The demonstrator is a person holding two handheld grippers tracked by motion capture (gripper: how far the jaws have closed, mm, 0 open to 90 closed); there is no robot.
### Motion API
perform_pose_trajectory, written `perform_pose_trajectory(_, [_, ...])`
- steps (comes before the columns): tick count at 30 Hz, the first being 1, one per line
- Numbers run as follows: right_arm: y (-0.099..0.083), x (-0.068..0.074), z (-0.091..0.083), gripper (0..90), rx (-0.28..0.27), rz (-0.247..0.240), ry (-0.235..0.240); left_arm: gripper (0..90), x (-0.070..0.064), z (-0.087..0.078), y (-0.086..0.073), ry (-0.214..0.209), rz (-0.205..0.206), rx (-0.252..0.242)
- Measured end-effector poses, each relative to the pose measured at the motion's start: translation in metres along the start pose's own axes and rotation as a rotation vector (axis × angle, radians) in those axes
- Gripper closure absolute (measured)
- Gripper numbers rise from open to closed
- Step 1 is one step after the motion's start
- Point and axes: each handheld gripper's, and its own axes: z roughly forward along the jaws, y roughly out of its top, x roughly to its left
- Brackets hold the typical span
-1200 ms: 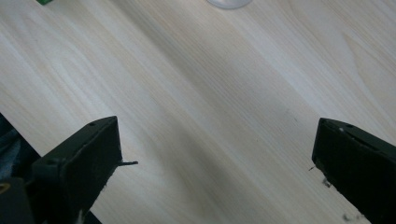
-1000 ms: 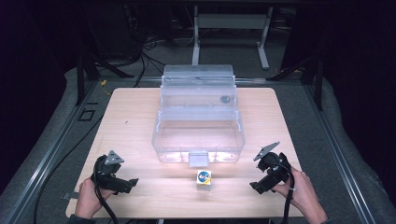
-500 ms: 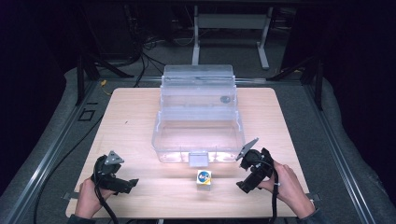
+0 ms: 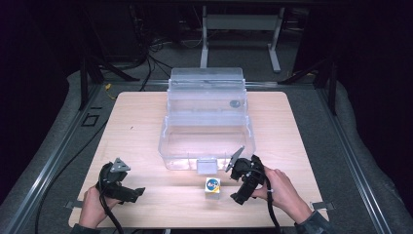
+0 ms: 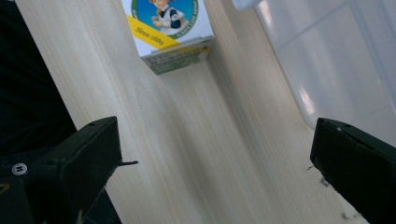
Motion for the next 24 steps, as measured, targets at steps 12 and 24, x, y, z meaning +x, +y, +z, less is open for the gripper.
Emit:
perform_pose_trajectory(12, [0.028,0.017,0.013,1.6,0.026,-0.088,0.038,0.1,0.000,0.002,0.000,-0.007,0.005,0.009])
perform_pose_trajectory(24, [0.048,0.026,0.028,9.3,0.042,-0.147,0.064,0.0,-0.001,0.003,0.000,-0.012,0.012,0.015])
